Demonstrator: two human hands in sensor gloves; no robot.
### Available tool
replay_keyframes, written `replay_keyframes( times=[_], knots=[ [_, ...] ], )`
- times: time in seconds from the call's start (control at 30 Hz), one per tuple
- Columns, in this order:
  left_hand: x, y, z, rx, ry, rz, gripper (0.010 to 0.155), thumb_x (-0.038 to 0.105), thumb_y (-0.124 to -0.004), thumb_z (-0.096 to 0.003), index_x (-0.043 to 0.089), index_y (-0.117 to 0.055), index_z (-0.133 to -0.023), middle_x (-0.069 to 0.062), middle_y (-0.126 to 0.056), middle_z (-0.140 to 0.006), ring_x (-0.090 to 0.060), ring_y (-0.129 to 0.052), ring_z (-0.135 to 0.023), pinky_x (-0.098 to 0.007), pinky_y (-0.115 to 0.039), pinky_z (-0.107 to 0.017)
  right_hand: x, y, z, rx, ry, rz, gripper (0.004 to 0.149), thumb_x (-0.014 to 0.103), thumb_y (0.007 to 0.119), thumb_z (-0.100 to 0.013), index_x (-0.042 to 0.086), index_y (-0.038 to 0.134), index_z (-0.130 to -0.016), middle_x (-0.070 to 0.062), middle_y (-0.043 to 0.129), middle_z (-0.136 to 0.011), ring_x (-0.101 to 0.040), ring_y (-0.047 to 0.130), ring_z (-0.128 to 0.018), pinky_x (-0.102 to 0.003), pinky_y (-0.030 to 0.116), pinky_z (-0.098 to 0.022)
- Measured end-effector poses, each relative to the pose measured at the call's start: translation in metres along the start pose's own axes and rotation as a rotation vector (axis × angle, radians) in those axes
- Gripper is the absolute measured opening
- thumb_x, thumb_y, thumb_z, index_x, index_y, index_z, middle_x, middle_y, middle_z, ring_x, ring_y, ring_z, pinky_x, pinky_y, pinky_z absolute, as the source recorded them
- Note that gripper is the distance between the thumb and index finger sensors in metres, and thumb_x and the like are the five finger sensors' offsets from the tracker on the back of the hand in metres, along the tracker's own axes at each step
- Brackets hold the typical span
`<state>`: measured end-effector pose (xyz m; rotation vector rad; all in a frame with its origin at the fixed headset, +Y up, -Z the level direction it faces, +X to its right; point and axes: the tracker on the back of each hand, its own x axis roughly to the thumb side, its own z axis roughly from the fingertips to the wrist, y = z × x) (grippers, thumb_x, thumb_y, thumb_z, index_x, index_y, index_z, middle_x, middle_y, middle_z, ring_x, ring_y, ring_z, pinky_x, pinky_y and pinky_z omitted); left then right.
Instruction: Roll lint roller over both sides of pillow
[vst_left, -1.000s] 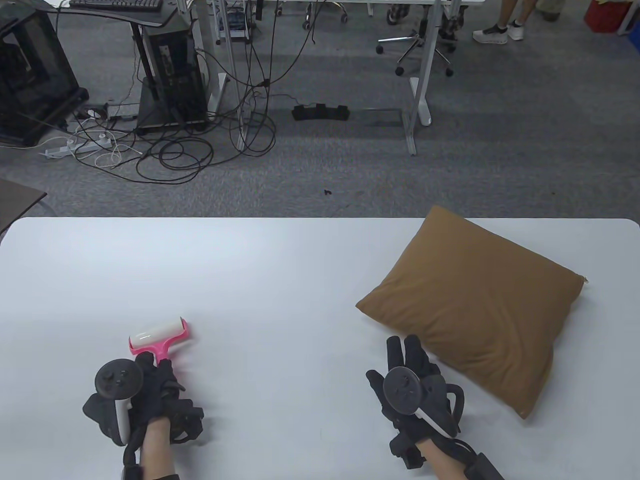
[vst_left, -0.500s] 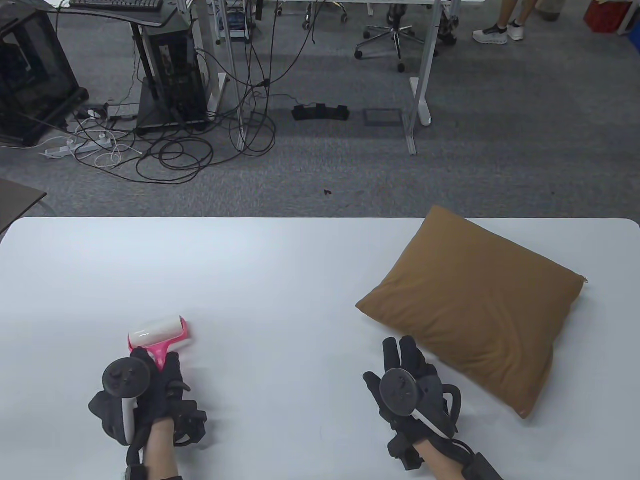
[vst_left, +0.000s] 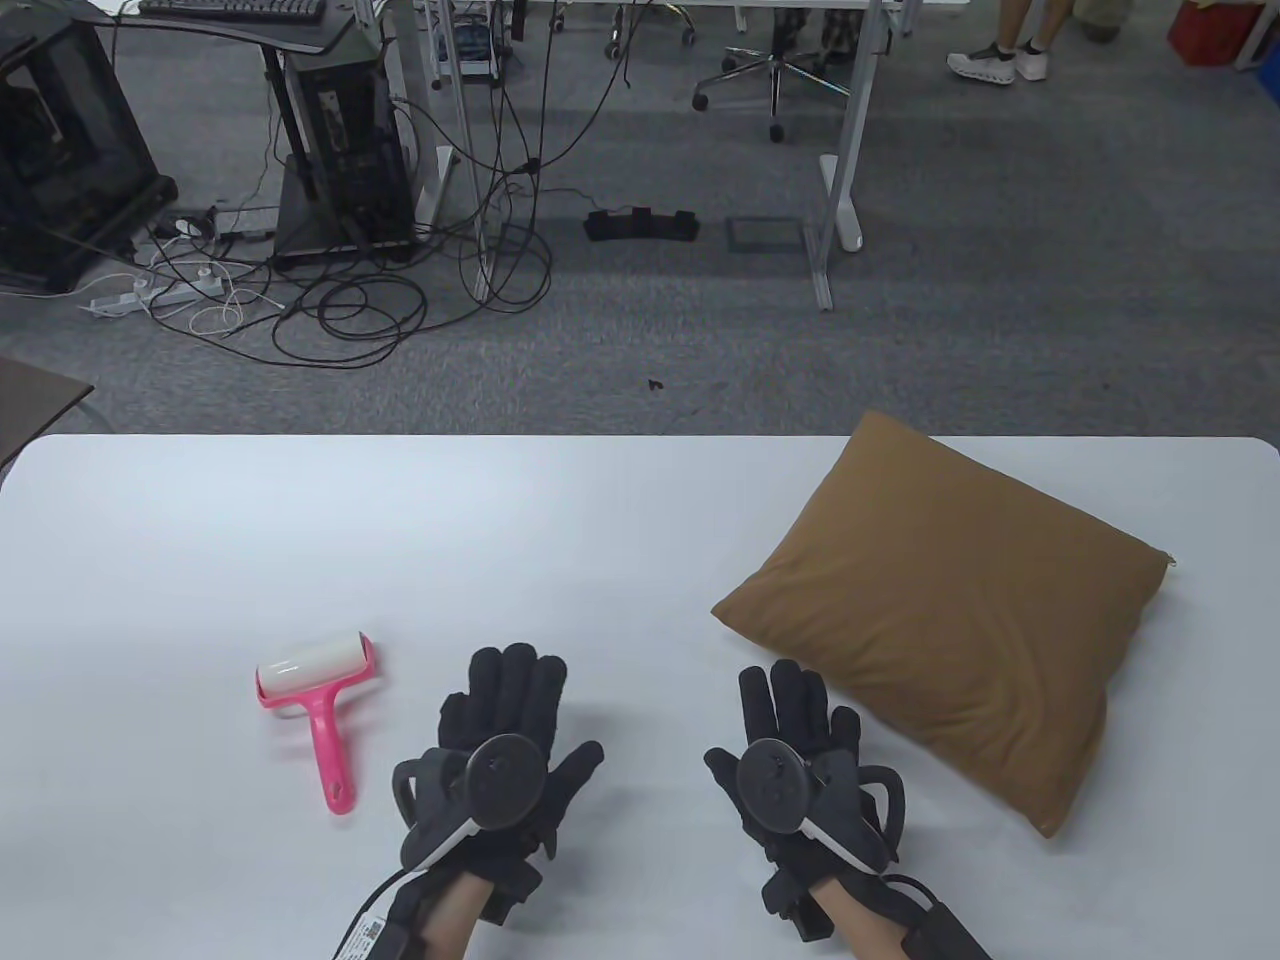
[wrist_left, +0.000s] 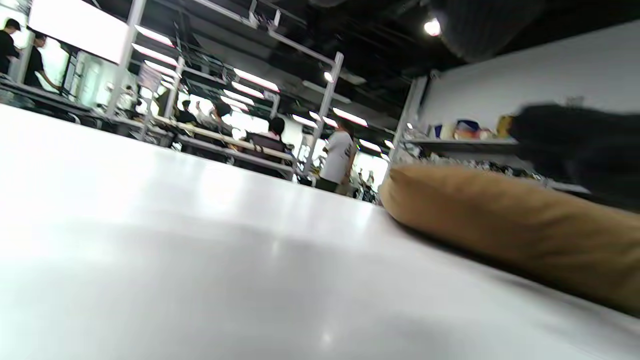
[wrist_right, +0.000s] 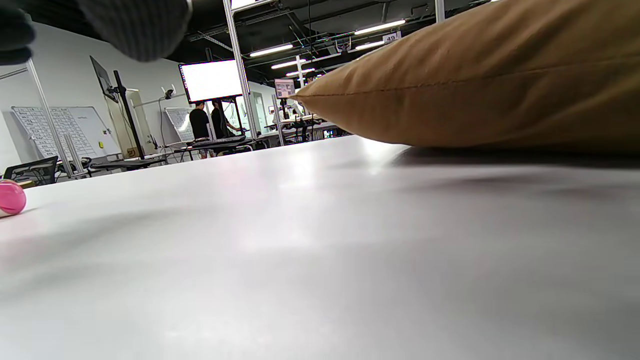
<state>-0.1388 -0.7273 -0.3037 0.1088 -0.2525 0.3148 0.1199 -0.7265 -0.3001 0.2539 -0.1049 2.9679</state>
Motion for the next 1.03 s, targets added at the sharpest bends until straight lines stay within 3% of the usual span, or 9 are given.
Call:
replay_keyframes(
  times=[0.3,1.03],
  knots=[
    [0.005,-0.022,-0.004,-0.117,0.009,-0.012,0.088,0.066,-0.064,-0.0475,0.026,-0.017,-0.111,-0.005,-0.013,-0.119,-0.039,-0.01,-0.109,-0.068,-0.024,-0.07,0.005,0.007,-0.002,0.034,-0.003,0.058,0.077,0.056,0.055,-0.058,0.017,0.015,-0.112,-0.029,0.013,-0.117,-0.052,0.025,-0.103,-0.07,0.032,-0.065],
    [-0.016,-0.023,-0.007,-0.147,0.068,0.03,0.089,0.065,-0.064,-0.048,0.026,-0.014,-0.11,-0.003,-0.007,-0.117,-0.04,-0.01,-0.108,-0.068,-0.025,-0.07,0.017,0.022,-0.001,0.135,-0.05,0.111,0.077,0.055,0.055,-0.059,0.016,0.016,-0.113,-0.027,0.014,-0.118,-0.052,0.023,-0.103,-0.074,0.034,-0.063]
  ],
)
